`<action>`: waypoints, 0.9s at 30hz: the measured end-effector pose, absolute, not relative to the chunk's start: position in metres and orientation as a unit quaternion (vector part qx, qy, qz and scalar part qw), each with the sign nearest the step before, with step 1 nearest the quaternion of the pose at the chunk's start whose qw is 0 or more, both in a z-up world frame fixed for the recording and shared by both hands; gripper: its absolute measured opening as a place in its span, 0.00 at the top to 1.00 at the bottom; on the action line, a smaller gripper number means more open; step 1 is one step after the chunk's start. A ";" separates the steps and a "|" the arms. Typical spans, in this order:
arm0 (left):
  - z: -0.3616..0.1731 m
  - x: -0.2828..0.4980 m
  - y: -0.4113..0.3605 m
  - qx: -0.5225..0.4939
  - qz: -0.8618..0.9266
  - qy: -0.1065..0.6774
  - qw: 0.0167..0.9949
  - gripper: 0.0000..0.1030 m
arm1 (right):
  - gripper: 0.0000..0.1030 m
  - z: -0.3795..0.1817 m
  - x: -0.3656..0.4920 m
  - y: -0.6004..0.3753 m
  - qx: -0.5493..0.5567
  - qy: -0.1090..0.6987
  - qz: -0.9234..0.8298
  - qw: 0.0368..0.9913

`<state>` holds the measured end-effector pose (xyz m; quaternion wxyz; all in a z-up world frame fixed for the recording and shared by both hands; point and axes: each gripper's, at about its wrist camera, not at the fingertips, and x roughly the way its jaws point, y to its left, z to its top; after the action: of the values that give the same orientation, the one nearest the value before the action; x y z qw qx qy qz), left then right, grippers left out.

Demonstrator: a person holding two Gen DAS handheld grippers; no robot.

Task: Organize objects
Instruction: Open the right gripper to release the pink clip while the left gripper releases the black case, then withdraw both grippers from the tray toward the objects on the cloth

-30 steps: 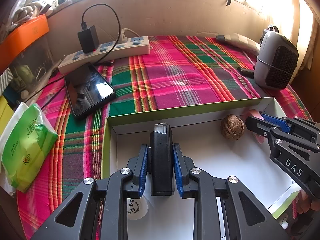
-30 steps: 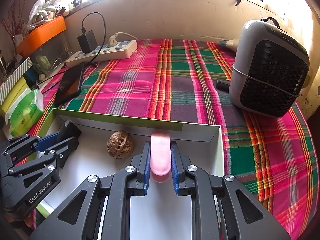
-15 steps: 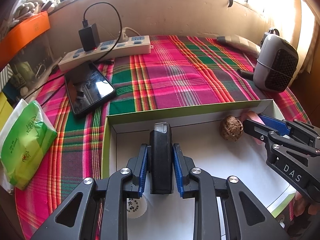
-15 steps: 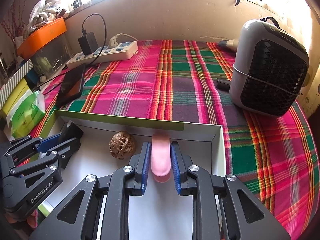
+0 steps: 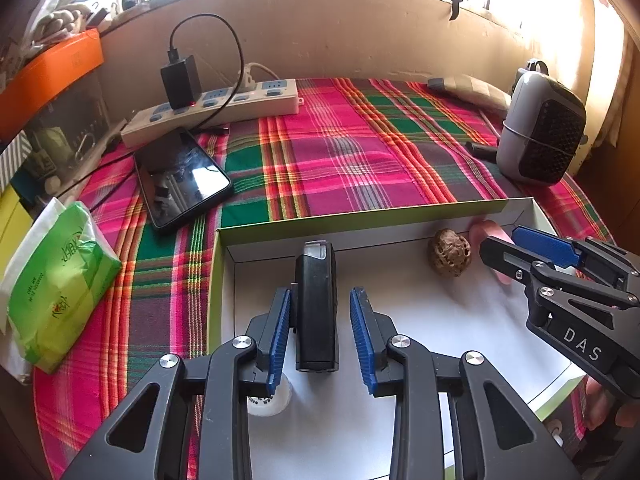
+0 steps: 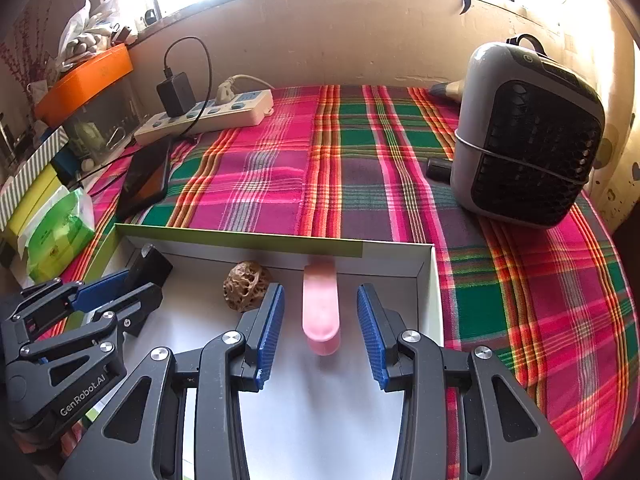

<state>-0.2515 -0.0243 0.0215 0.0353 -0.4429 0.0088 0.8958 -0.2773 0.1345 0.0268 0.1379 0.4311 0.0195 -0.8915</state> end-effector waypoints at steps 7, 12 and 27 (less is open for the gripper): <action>0.031 -0.240 -0.023 -0.431 0.902 0.011 0.033 0.72 | 0.62 0.033 -0.268 0.134 0.423 0.023 -0.895 0.137; 0.039 -0.228 -0.023 -0.420 0.907 0.012 0.031 0.72 | 0.62 0.037 -0.258 0.136 0.419 0.021 -0.897 0.137; 0.050 -0.187 -0.024 -0.403 0.915 0.009 0.027 0.72 | 0.62 0.046 -0.222 0.136 0.407 0.010 -0.902 0.146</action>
<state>-0.1868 -0.0243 0.0505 0.0272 -0.4032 0.0091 0.9147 -0.2220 0.1358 0.0456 0.1457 0.4069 0.0105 -0.9017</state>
